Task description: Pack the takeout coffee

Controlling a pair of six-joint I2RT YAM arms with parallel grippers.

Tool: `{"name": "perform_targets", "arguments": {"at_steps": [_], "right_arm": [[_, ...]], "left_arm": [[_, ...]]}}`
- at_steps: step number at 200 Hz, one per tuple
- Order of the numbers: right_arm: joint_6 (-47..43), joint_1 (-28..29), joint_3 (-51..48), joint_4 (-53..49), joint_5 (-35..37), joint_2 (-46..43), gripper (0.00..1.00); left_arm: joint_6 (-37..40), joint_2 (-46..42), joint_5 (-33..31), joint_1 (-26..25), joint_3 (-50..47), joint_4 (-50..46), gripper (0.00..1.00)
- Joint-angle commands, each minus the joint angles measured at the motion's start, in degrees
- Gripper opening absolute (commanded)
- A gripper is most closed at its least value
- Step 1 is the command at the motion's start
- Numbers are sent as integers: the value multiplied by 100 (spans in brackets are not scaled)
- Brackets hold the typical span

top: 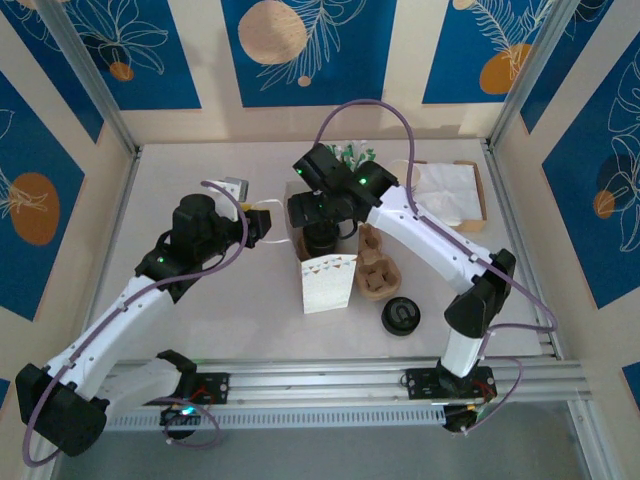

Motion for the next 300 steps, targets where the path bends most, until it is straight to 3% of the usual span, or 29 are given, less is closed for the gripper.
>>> {"name": "perform_targets", "arguments": {"at_steps": [1,106,300], "right_arm": [[48,32,147,-85,79,-175,89],[-21,182,219,-164,270,-366,81],[-197,419,290,61,211,-1056,81]], "left_arm": [[108,-27,-68,-83,42,-76,43],[119,-11,-77,-102,50,-79,43],[134,6,-95,-120,59,-103,43]]}}
